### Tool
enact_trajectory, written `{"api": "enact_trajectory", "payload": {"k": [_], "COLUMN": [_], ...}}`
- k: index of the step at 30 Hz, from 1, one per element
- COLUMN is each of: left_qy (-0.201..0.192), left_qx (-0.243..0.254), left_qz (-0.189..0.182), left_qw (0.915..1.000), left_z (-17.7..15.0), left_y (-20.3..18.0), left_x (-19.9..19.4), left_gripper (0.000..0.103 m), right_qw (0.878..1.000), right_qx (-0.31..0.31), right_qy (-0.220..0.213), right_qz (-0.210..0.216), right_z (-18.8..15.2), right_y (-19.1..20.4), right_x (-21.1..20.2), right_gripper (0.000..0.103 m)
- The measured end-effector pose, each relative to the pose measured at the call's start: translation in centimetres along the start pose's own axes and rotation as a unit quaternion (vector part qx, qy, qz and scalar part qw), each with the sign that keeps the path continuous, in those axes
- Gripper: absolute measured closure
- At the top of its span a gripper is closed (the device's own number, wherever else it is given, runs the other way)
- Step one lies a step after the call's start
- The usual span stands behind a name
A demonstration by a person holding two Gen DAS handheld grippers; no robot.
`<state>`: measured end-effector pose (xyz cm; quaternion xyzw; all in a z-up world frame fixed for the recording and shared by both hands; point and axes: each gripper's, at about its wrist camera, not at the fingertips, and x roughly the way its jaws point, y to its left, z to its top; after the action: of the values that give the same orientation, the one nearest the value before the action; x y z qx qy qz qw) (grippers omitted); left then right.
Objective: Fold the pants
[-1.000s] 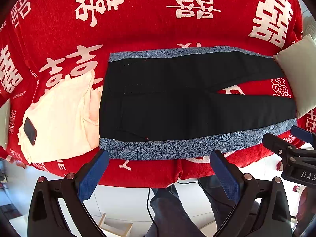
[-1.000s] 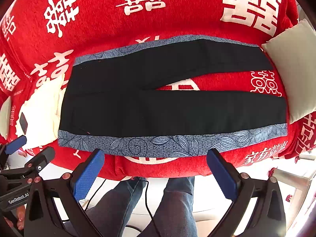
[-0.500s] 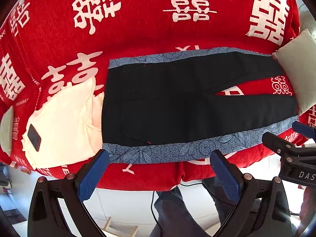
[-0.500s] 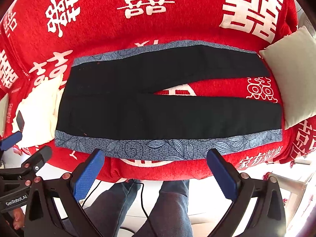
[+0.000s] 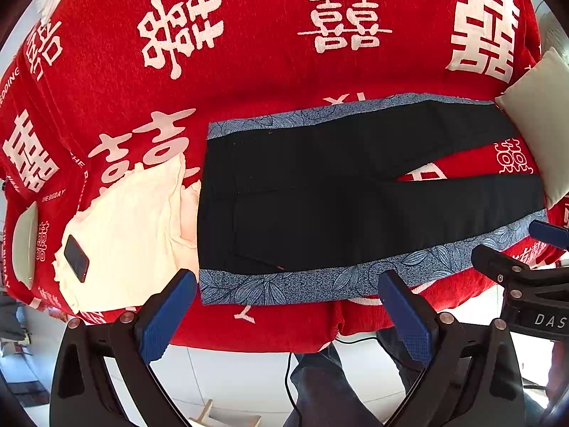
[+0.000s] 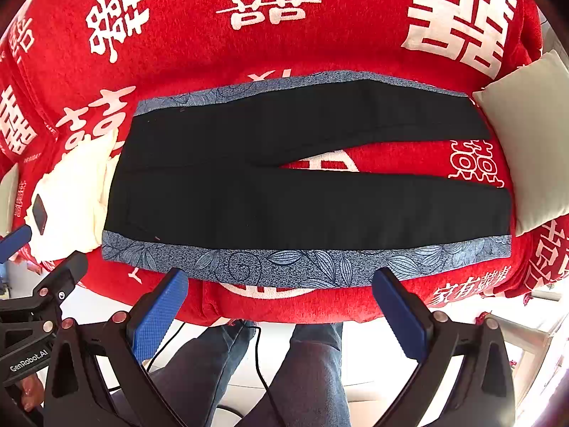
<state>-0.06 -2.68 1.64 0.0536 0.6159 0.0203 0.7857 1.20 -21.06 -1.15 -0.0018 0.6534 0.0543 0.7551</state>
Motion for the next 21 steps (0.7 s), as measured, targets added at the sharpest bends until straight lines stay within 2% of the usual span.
{"api": "enact_trajectory", "payload": {"k": [15, 21], "left_qy": [0.006, 0.019], "left_qx": [-0.002, -0.032], "left_qz": [0.004, 0.004], "left_qw": [1.0000, 0.9993], "left_z": [0.1, 0.2], "left_y": [-0.1, -1.1], "left_x": [0.0, 0.8], "left_gripper": [0.001, 0.001], "right_qw": [1.000, 1.000], "right_qx": [-0.005, -0.006], "right_qy": [0.002, 0.007], "right_qz": [0.005, 0.017], "right_z": [-0.1, 0.4], "right_y": [-0.1, -1.5], "right_x": [0.2, 0.7], "right_gripper": [0.000, 0.000]}}
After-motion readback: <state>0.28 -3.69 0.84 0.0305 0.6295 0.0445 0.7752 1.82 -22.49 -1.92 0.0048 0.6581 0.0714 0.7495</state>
